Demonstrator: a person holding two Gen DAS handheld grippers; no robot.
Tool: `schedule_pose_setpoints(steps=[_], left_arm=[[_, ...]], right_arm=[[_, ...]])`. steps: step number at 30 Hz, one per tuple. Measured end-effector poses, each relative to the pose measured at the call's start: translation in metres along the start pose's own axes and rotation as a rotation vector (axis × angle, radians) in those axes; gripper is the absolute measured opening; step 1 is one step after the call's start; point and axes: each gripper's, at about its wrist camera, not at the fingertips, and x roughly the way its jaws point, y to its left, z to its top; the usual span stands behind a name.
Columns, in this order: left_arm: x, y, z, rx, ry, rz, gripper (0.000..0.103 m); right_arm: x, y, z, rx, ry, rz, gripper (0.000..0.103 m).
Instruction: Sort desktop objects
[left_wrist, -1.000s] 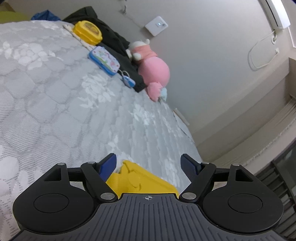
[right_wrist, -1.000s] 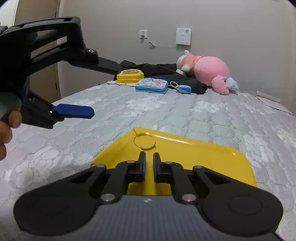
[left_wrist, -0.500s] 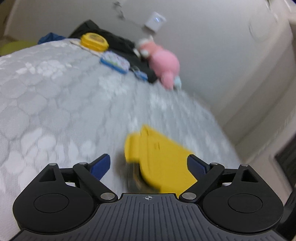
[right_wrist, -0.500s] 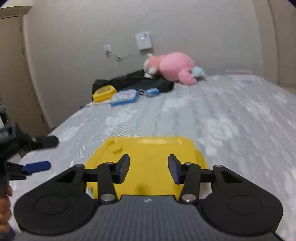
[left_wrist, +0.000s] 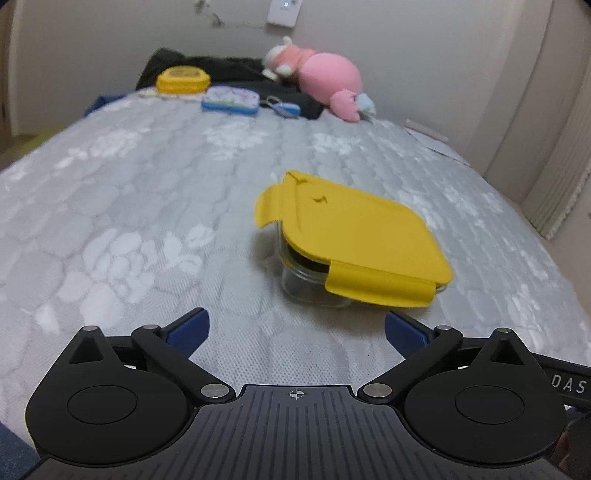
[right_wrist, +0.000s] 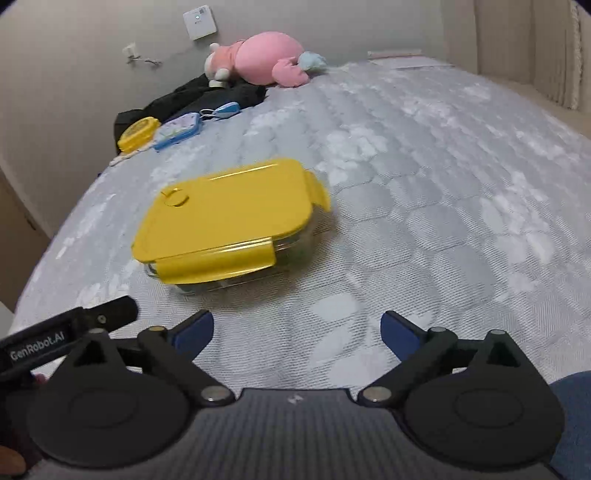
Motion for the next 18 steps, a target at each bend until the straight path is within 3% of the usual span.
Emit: schedule_pose_setpoints(steps=[5,12,18], left_arm=[[-0.006,-0.008,-0.004,0.067,0.012,0.029,0.103],[-0.012,-0.027,-0.012,0.196,-0.018,0.062,0.103],[-0.011,-0.028,-0.011,0.199,-0.012,0.065,0.103]], right_arm=[[-0.01,0.014,-0.008,-0.153,-0.059,-0.104,0.103],[-0.013,0.012,-0.011,-0.123,-0.079,-0.1,0.102],[-0.013,0.009,-0.012,-0.106,-0.09,-0.095,0.102]])
